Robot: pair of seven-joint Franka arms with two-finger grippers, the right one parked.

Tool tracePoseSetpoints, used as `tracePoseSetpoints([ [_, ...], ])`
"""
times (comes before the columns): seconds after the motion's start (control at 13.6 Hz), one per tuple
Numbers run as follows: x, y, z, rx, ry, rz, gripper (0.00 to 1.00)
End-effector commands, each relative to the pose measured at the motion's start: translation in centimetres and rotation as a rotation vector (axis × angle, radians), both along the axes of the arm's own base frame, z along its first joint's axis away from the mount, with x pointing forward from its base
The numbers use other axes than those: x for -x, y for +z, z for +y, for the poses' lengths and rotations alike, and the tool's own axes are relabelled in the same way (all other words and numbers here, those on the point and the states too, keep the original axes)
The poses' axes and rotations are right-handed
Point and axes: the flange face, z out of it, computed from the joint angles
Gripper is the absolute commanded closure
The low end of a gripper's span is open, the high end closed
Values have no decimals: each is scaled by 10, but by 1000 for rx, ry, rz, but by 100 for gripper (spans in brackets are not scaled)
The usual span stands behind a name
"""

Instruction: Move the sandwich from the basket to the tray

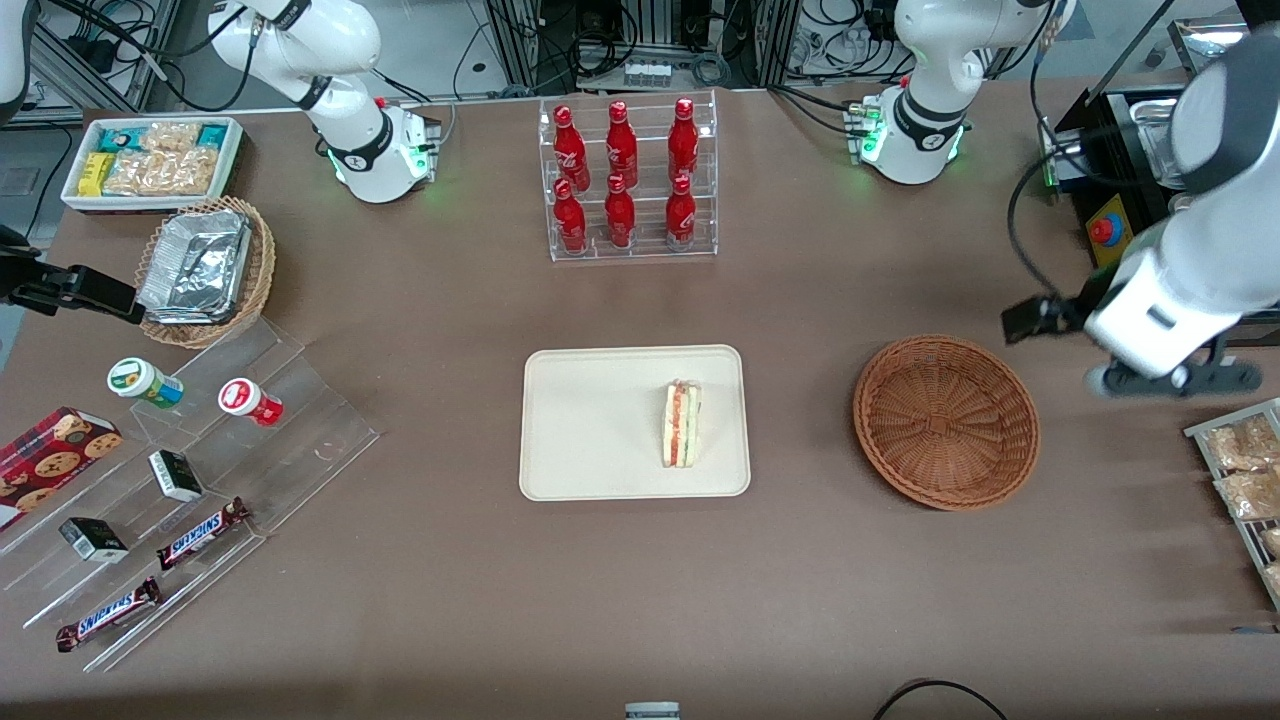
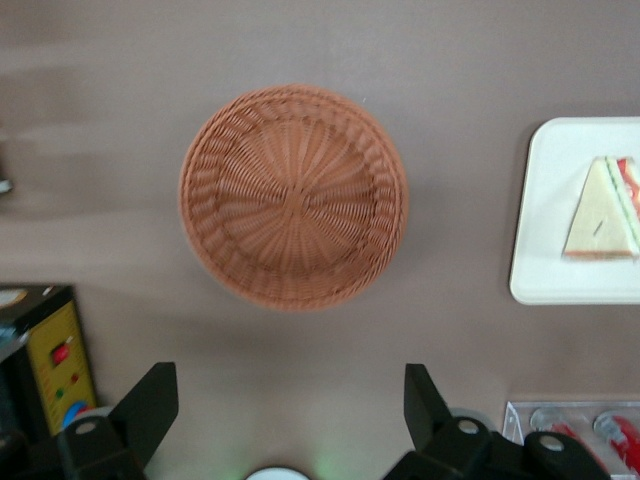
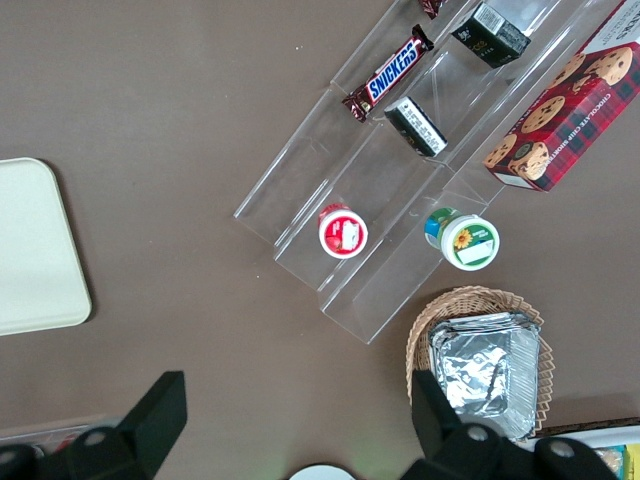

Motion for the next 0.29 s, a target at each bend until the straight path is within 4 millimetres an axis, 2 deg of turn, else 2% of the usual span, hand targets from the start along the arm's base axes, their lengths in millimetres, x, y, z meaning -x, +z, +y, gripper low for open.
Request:
tracePoseSetpoints([
  [0.0,38,33,27,-33,35,9,0],
  [0.07,49,42,31,-37,42,13,0],
  [0.22,60,45,38,-42,54,30,0],
])
